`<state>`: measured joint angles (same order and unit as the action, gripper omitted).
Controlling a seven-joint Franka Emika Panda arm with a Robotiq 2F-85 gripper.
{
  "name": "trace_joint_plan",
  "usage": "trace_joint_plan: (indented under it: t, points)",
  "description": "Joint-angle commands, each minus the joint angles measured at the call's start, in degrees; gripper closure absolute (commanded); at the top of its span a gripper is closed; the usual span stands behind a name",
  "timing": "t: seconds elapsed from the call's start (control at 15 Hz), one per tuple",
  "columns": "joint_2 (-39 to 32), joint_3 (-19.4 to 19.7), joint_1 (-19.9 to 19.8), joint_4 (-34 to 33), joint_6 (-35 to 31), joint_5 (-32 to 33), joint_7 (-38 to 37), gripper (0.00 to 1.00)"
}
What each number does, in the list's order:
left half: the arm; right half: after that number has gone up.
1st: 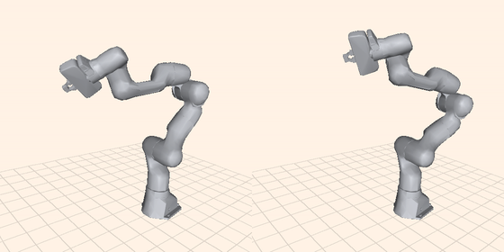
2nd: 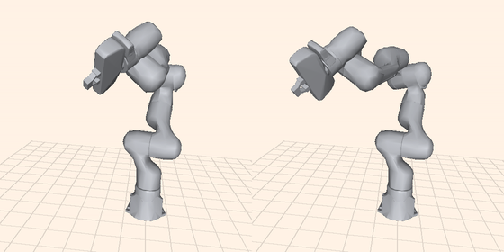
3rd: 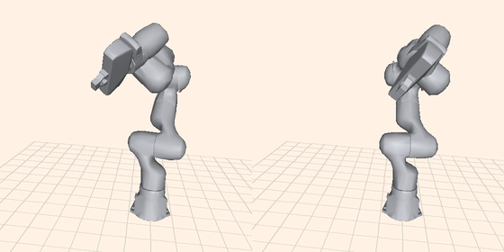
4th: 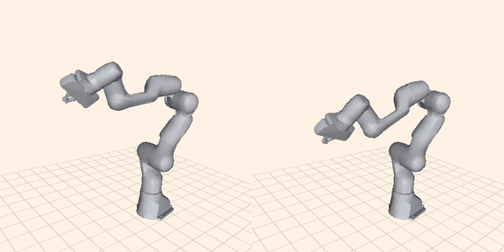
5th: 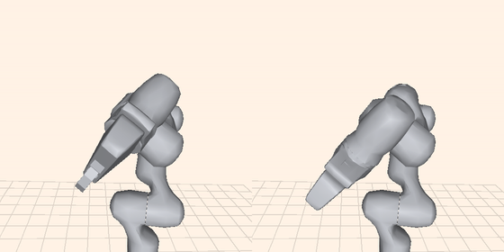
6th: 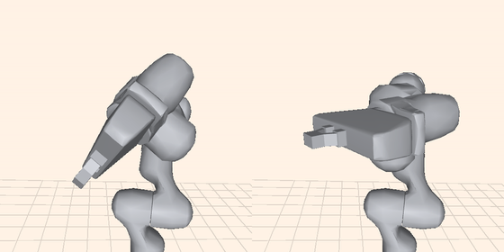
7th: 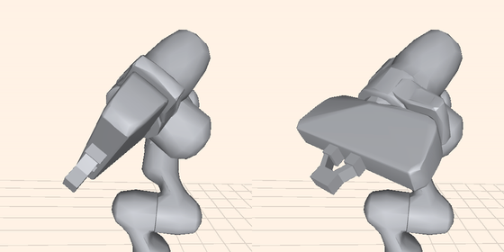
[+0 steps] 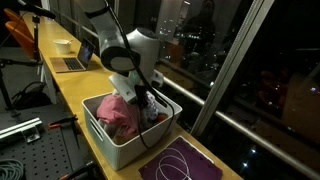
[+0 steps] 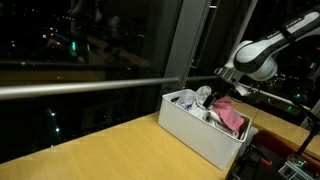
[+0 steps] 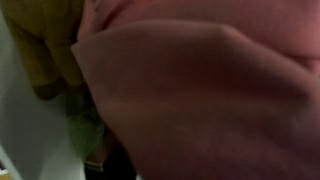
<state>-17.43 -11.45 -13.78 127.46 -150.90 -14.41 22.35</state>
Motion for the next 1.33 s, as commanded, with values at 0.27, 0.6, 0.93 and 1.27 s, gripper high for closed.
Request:
trace_joint_plan:
  t: [0.27, 0.6, 0.93, 1.27]
  points:
    - [20.92, 6.31, 3.38, -1.11, 15.61, -4.36, 5.81, 0.99]
    - [27.18, 6.33, 11.85, -7.82, 22.47, 3.46, 1.32, 0.99]
    - [29.48, 2.43, 20.30, -16.12, 28.07, 10.38, -3.64, 0.99]
    - [28.19, -2.95, 25.96, -28.47, 34.29, 15.72, -8.88, 0.99]
